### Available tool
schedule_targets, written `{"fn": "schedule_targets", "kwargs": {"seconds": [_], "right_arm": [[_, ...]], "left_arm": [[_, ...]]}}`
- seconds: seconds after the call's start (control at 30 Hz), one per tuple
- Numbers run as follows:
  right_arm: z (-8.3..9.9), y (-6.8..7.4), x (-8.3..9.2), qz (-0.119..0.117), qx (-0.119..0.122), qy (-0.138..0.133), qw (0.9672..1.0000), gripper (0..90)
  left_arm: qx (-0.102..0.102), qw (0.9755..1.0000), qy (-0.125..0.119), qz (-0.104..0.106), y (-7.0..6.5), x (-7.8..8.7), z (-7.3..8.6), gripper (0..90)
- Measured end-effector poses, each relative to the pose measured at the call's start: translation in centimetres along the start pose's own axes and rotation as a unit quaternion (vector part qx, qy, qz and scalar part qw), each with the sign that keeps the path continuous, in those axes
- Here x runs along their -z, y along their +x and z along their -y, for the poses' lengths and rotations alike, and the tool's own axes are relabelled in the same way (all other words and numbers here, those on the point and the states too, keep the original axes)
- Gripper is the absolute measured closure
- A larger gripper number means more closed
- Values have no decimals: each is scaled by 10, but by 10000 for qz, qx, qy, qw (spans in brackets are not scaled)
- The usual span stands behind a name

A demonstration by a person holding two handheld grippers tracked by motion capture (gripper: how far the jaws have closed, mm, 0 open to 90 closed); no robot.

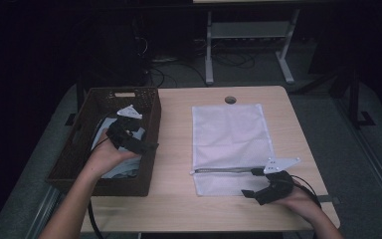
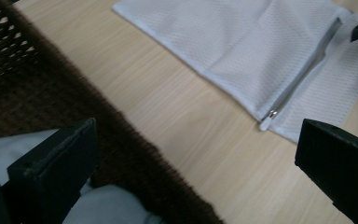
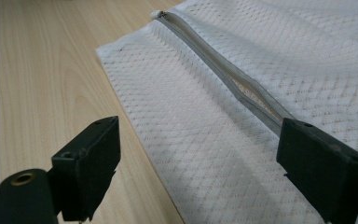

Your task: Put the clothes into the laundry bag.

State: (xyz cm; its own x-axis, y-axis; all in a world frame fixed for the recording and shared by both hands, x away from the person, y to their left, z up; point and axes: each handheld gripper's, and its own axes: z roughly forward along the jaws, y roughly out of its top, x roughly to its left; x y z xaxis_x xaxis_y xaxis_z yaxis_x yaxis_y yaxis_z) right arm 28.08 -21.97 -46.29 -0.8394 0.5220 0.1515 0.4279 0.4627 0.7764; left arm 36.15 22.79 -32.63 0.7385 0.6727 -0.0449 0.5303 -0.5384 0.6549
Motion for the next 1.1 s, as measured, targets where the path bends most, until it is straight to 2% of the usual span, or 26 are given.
{"fn": "schedule_targets", "kwargs": {"seconds": [0.23, 0.43, 0.5, 0.73, 0.87, 0.97, 1.1], "right_arm": [[0, -1, 1, -11, -14, -15, 10000, 131], [0, -1, 0, -13, -29, -3, 10000, 131], [0, -1, 0, -13, -30, -4, 10000, 131], [1, -1, 0, -28, -25, -7, 10000, 131], [1, -1, 0, -36, -24, -9, 10000, 131], [1, -1, 0, -41, -26, -10, 10000, 131], [1, -1, 0, -45, -20, -3, 10000, 131]], "left_arm": [[200, 9993, 126, -296, 18, 9, 8, 0], [438, 9970, 274, -568, 36, 10, 18, 0], [497, 9965, 299, -602, 41, 9, 20, 0], [764, 9929, 386, -826, 62, 4, 29, 0], [783, 9919, 400, -919, 75, -1, 34, 0], [830, 9897, 470, -1065, 84, -6, 38, 0], [1035, 9866, 507, -1156, 97, -14, 43, 0]]}}
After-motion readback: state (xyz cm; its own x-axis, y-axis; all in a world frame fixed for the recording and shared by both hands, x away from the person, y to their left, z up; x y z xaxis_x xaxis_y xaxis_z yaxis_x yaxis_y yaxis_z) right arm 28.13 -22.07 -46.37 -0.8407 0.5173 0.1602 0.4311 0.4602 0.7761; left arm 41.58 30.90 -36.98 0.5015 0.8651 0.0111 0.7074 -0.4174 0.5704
